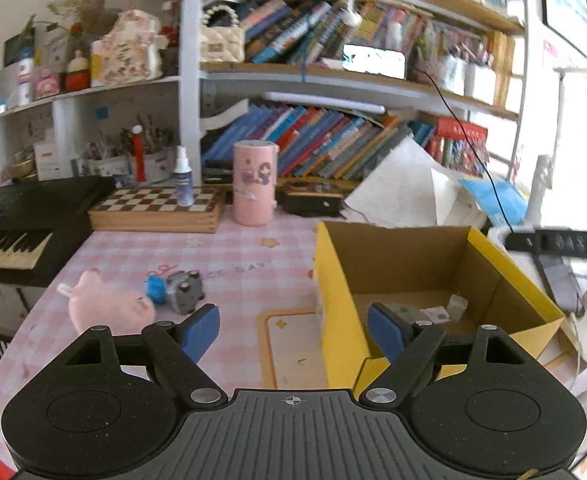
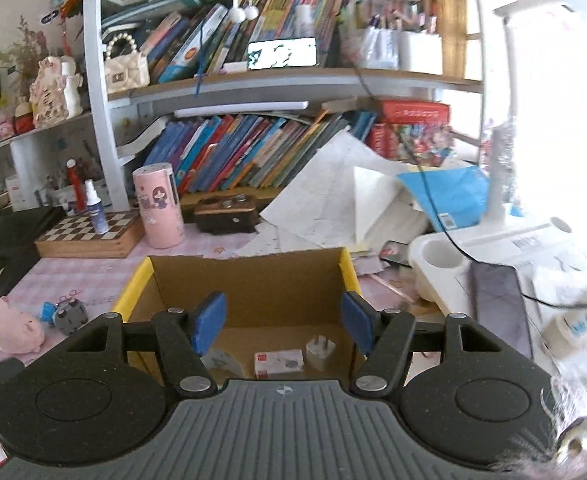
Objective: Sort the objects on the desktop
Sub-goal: 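Withdraw both open tools from the yellow box back over the table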
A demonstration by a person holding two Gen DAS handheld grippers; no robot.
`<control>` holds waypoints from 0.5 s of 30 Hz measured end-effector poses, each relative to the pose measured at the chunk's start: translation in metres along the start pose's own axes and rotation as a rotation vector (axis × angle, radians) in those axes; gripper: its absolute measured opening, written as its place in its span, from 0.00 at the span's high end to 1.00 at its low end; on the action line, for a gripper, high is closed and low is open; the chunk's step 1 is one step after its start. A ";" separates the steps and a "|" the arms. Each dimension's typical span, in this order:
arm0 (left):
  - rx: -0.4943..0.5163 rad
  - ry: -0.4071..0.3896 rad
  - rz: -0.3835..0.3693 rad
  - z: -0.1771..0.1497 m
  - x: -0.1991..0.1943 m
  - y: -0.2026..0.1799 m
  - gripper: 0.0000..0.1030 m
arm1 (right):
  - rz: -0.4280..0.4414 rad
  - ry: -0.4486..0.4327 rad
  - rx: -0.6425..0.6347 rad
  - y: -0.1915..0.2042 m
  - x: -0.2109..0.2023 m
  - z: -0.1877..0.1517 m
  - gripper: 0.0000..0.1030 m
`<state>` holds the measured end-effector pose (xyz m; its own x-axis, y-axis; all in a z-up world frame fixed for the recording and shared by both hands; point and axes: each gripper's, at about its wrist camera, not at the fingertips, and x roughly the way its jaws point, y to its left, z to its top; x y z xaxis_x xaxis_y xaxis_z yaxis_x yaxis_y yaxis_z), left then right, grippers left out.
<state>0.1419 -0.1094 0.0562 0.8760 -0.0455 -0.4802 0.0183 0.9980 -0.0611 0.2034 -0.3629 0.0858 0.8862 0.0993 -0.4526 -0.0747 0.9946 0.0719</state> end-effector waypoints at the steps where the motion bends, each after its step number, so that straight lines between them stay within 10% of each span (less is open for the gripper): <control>1: -0.010 -0.007 -0.001 -0.001 -0.003 0.004 0.19 | -0.010 -0.003 0.007 0.002 -0.006 -0.005 0.40; 15: 0.023 0.046 -0.016 -0.041 -0.038 0.042 0.19 | -0.086 0.065 -0.010 0.055 -0.061 -0.074 0.39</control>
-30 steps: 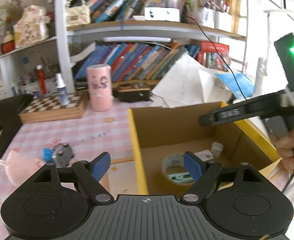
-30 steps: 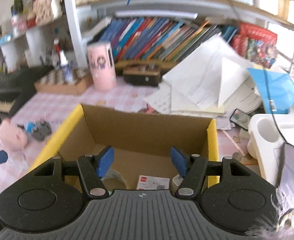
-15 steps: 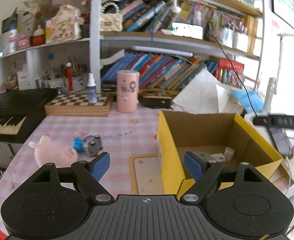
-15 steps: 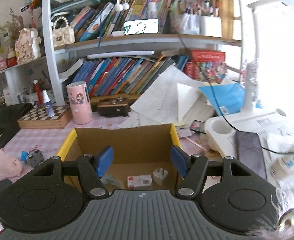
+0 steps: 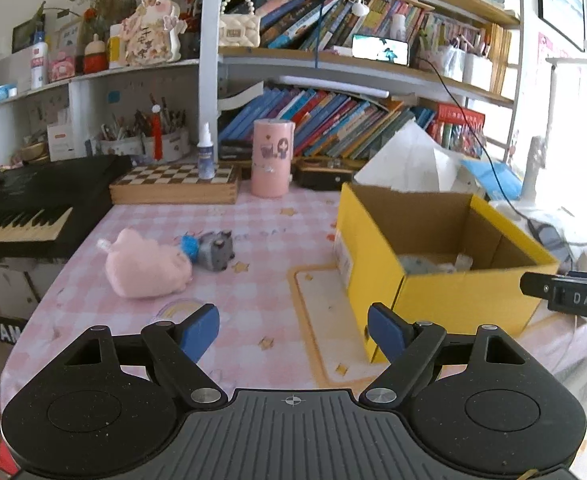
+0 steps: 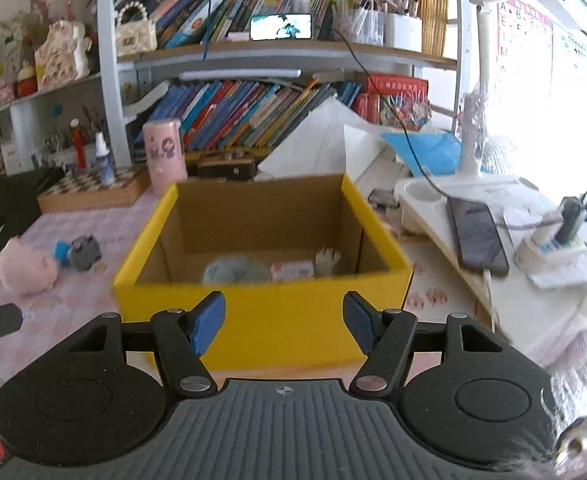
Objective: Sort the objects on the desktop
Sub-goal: 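Withdraw both open tools from the yellow box back over the table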
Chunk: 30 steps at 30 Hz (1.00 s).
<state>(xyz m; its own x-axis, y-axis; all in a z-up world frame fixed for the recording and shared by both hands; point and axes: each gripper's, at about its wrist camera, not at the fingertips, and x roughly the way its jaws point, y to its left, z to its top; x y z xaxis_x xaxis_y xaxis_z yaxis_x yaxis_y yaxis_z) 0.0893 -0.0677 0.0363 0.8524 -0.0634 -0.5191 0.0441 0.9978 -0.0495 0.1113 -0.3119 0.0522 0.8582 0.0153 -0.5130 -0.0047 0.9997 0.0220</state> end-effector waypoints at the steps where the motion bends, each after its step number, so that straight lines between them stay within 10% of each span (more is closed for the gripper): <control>1: 0.002 0.005 -0.002 -0.004 -0.003 0.004 0.19 | -0.002 0.005 0.000 0.005 -0.004 -0.005 0.39; 30: 0.037 0.183 0.017 -0.073 -0.052 0.068 0.19 | 0.114 0.183 -0.027 0.112 -0.057 -0.091 0.31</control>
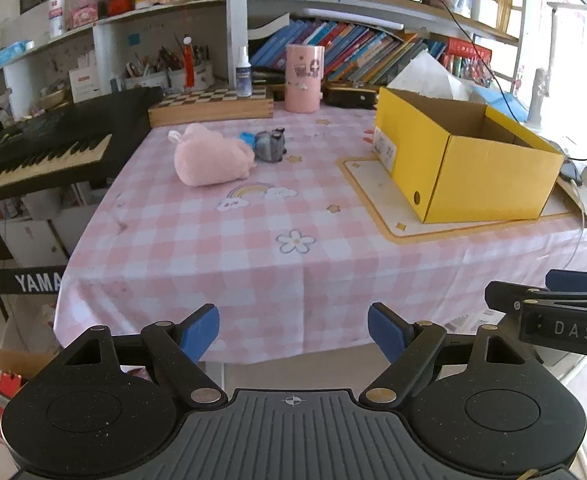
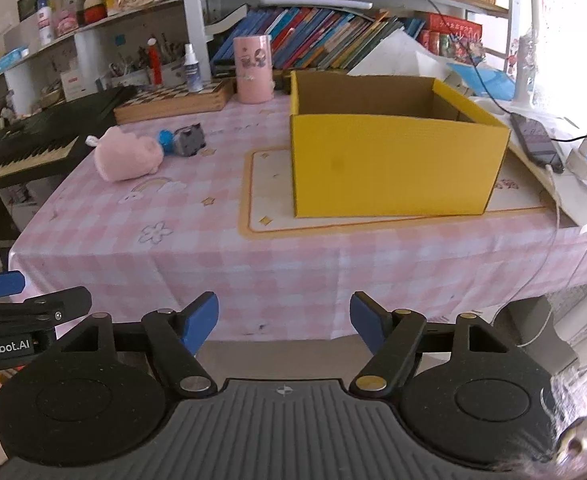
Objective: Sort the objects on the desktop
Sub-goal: 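Withdraw both open tools from the yellow box back over the table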
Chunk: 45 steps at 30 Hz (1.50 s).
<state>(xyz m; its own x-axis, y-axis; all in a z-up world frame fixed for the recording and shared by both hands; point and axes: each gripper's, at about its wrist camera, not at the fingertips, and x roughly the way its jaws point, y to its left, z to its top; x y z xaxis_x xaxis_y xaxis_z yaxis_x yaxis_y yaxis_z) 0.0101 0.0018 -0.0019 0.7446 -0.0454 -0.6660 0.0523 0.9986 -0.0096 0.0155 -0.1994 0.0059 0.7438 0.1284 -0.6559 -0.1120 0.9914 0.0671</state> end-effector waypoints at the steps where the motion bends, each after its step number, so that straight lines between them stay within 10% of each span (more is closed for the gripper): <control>1: -0.002 0.003 0.004 -0.001 -0.001 0.002 0.19 | 0.005 0.003 -0.002 0.002 0.000 -0.001 0.31; 45: -0.109 -0.035 0.091 0.005 -0.001 0.076 0.16 | 0.132 -0.009 -0.163 0.084 0.035 0.026 0.30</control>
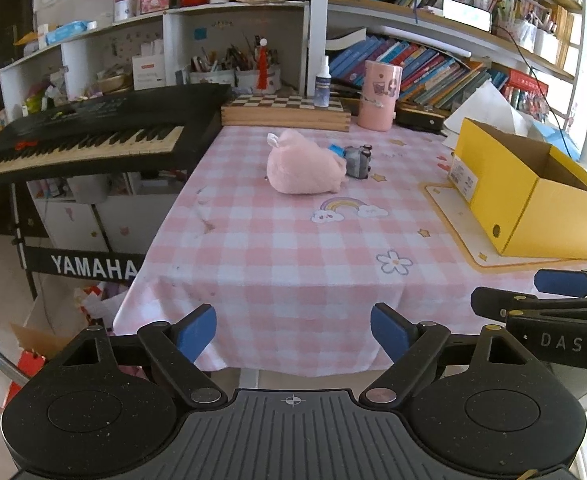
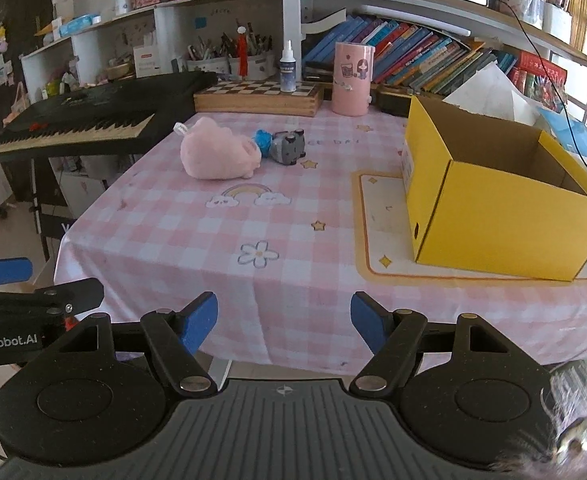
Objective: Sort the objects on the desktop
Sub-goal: 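Withdraw both open tools from the yellow box back over the table, then lower both tools toward the pink plush pig and grey toy truck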
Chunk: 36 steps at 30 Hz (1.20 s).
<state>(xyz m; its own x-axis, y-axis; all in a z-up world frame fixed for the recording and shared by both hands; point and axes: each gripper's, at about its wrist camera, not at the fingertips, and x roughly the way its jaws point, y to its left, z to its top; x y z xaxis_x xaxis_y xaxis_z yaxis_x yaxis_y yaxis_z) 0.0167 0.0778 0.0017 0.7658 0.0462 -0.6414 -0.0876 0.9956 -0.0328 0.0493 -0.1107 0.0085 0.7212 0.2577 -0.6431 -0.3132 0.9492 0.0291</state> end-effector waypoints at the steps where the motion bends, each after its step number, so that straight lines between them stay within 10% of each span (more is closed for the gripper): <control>1: 0.000 0.000 -0.002 0.001 0.002 0.000 0.16 | 0.000 0.000 0.002 -0.001 0.003 0.002 0.30; 36: -0.026 -0.038 0.054 0.141 0.157 -0.013 0.13 | 0.021 -0.044 0.143 -0.072 0.157 0.156 0.28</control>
<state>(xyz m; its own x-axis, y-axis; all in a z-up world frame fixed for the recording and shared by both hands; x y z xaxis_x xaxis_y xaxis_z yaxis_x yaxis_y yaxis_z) 0.2276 0.0830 0.0092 0.7829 0.1035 -0.6134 -0.1455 0.9892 -0.0187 0.2816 -0.1099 0.0252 0.7430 0.2822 -0.6069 -0.2394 0.9588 0.1527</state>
